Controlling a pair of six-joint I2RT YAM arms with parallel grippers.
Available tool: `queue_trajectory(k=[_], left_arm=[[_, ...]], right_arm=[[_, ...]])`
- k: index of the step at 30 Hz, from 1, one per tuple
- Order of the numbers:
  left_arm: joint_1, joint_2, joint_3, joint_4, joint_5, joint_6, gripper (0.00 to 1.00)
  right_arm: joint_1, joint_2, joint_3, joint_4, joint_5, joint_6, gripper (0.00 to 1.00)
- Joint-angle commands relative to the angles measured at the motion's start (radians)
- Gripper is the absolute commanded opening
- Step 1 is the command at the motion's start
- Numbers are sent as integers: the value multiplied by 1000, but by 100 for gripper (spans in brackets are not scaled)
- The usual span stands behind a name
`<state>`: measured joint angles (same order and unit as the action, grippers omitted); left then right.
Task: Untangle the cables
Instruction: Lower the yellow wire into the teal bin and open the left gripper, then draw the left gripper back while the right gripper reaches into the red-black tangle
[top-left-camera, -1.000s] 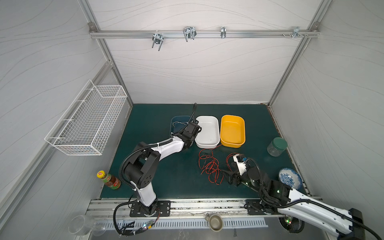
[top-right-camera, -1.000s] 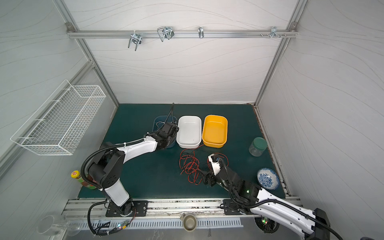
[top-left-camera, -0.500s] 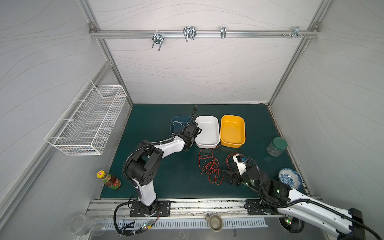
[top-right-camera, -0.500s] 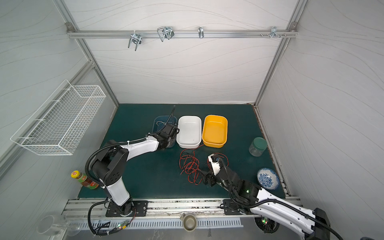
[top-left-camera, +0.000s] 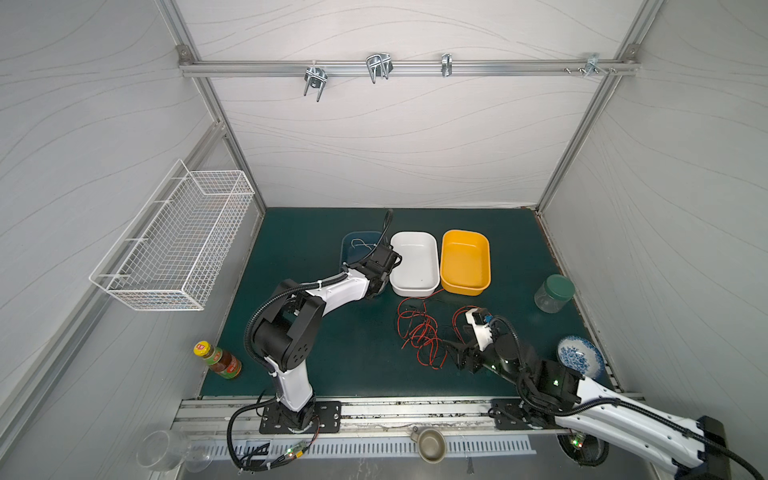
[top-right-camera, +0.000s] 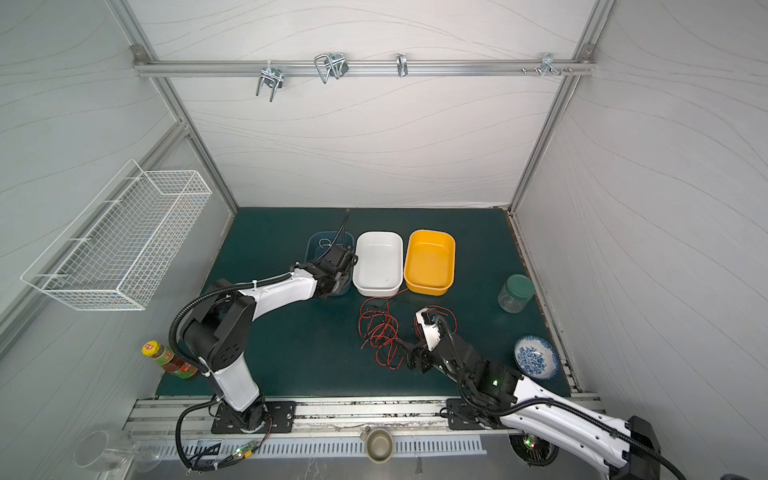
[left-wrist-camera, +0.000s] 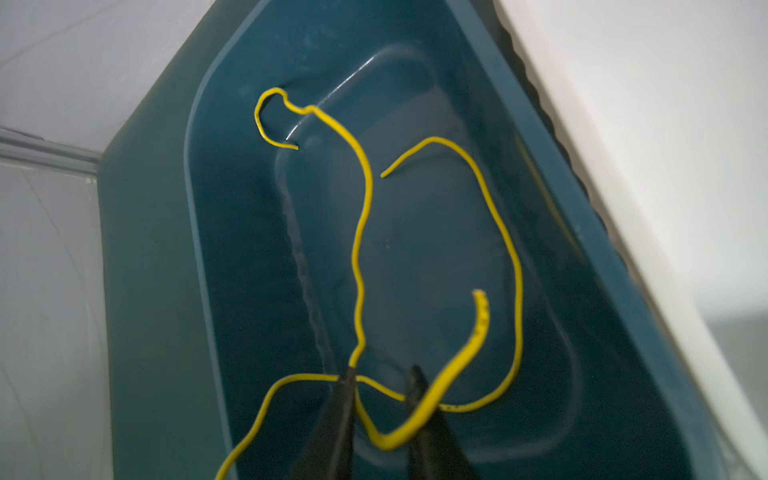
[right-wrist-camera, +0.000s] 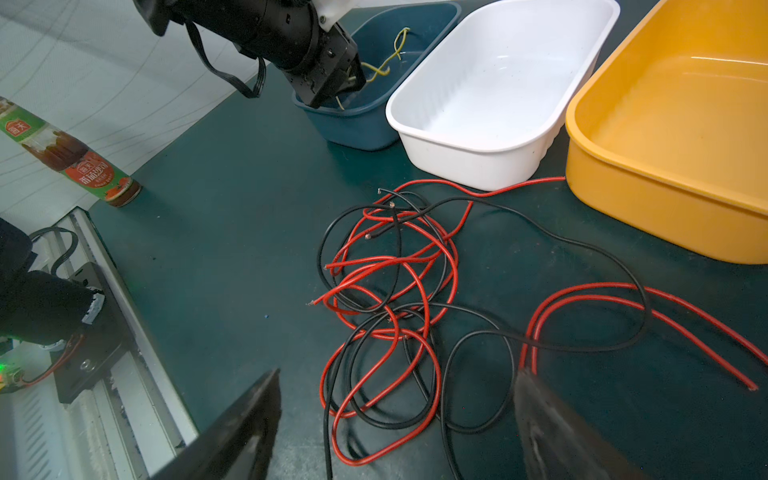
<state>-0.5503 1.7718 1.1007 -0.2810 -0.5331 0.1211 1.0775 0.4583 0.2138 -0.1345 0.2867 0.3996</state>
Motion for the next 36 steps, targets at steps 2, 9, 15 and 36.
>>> queue_trajectory(k=[2,9,15,36], left_arm=[[8,-16,56,-38,13,-9,38],[20,-73,69,-66,15,-16,66],[32,-143,118,-118,22,-60,75],[33,-837,-30,-513,76,-517,100]], right_arm=[[-5,0,-1,15,0,-7,88],[-5,2,-1,19,-4,-7,88],[-5,4,-1,19,-4,-7,88],[-5,163,92,-44,23,74,88]])
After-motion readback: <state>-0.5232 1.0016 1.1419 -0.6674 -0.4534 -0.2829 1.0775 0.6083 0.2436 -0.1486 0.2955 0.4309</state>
